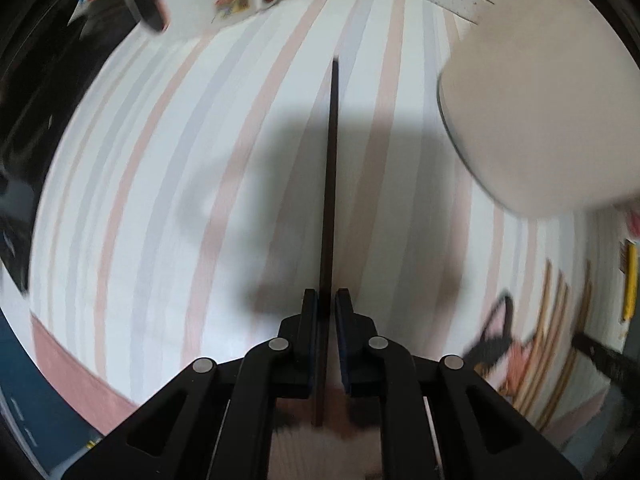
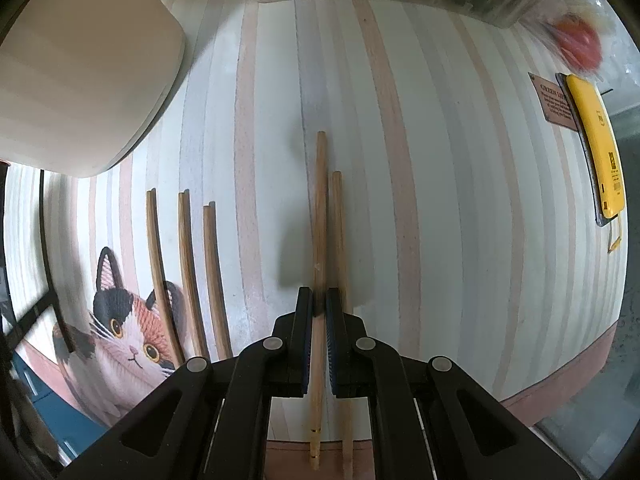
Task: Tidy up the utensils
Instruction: 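Grasp another dark chopstick with the left tool while the right tool holds the light chopstick, then lift both held chopsticks upright and carry them over the beige holder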
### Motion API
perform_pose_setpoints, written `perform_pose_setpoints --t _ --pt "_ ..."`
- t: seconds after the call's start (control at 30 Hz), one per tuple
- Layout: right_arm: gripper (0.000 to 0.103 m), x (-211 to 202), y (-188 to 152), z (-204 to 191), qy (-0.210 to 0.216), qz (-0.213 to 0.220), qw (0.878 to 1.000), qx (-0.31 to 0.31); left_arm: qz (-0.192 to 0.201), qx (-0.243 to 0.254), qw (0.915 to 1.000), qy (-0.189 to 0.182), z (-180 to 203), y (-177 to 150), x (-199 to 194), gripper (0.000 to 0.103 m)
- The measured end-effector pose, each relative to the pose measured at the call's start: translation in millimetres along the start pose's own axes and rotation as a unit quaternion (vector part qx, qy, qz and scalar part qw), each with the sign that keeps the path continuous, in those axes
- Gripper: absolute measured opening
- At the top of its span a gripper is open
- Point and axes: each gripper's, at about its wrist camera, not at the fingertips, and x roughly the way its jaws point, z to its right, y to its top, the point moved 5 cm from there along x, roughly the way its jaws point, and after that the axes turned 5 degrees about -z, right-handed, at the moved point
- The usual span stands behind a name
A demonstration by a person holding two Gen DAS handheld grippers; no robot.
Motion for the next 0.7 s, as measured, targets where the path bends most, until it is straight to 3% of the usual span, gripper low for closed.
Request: perform_pose_setpoints --t 0.1,0.3,0.57,0.7 --pt "0.007 -1.8 6.4 -0.5 -0.001 0.0 1.0 0.003 0.009 0.026 0.9992 0.03 9.8 19.9 2.4 0.008" --pt "0.007 -11.5 19.3 -7.1 0.013 0.006 1.0 0.016 0.025 0.035 0.998 0.048 13.6 28.3 -9.0 0.003" --pt "0.007 -60.1 17.6 -3.9 0.037 0.064 0.997 0.008 0.104 0.021 0.9941 0.021 9.9 -22.9 -83.5 0.003" --pt "0.007 -91.5 13.9 -6.4 0.049 0.106 0.993 0.0 0.143 0.015 0.9896 0.009 3.8 -11.5 -122.9 0.003"
